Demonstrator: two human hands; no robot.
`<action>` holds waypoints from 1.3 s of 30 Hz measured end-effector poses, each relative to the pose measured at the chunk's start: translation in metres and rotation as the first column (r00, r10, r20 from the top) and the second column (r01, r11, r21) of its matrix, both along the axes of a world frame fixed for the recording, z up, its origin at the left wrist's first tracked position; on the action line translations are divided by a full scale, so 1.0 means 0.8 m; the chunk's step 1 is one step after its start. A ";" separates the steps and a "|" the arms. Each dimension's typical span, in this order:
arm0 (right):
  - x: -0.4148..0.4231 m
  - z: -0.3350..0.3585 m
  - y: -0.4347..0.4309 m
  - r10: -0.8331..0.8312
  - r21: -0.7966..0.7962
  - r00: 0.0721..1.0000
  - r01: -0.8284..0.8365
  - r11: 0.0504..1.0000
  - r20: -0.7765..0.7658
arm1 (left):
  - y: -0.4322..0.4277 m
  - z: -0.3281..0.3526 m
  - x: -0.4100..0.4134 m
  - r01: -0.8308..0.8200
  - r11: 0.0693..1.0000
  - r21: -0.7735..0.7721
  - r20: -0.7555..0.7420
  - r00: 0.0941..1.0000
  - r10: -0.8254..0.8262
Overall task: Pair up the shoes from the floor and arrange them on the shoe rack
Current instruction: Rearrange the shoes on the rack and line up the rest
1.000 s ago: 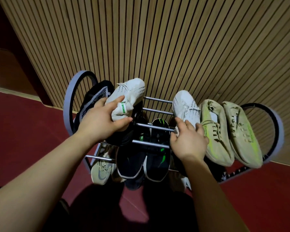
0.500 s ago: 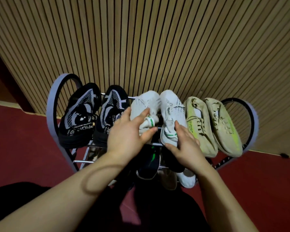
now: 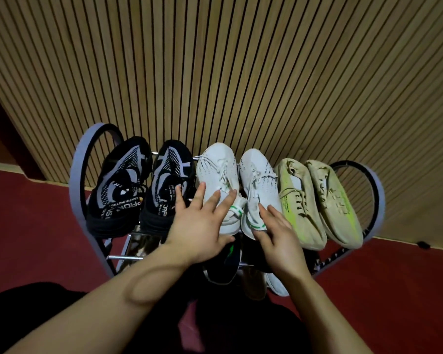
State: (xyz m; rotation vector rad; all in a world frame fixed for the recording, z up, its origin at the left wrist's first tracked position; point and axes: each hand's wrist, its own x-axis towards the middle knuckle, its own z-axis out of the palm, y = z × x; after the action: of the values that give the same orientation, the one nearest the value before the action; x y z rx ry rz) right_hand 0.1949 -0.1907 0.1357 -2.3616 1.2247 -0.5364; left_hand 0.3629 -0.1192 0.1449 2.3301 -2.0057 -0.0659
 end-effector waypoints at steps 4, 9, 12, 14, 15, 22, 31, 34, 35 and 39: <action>0.008 -0.004 0.000 -0.008 0.037 0.988 0.002 0.999 0.151 | -0.009 0.004 0.007 0.005 0.999 0.033 -0.038 0.999 -0.004; 0.019 -0.004 -0.006 0.065 0.013 0.984 -0.068 0.998 0.168 | -0.006 0.009 0.016 0.015 1.000 -0.006 -0.064 0.998 -0.016; 0.017 -0.004 -0.007 0.081 0.011 0.988 -0.084 0.996 0.132 | -0.004 0.007 0.024 0.029 0.999 -0.025 -0.084 0.996 -0.031; 0.014 -0.001 -0.007 0.086 -0.008 0.993 -0.086 0.996 0.075 | -0.001 0.008 0.029 0.051 0.999 -0.015 -0.082 0.995 -0.052; 0.014 0.002 -0.007 0.091 -0.020 0.995 -0.091 0.996 0.041 | -0.001 0.009 0.031 0.051 0.998 -0.030 -0.094 0.994 -0.053; 0.002 0.020 -0.014 0.098 0.076 0.988 -0.090 0.993 -0.116 | -0.020 0.000 0.004 0.024 0.963 -0.268 -0.167 0.983 -0.071; -0.028 0.010 -0.023 -0.324 -0.034 0.868 0.337 0.941 -0.377 | -0.030 -0.004 -0.003 0.088 0.995 -0.050 -0.189 0.977 -0.096; -0.043 0.013 -0.029 -0.327 0.035 0.852 0.373 0.927 -0.409 | -0.030 -0.004 -0.002 0.086 0.994 -0.071 -0.194 0.976 -0.098; -0.045 0.011 -0.030 -0.320 0.021 0.843 0.364 0.931 -0.433 | -0.031 -0.005 -0.002 0.087 0.993 -0.079 -0.196 0.975 -0.101; -0.043 0.010 -0.038 -0.360 0.026 0.821 0.413 0.910 -0.443 | -0.035 -0.009 0.002 0.085 0.991 -0.104 -0.211 0.972 -0.105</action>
State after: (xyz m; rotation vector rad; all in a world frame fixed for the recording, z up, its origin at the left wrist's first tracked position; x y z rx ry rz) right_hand 0.1606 -0.2213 0.1438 -2.1951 1.9045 -0.0394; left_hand 0.3648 -0.1476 0.1380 2.0702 -1.9672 -0.2148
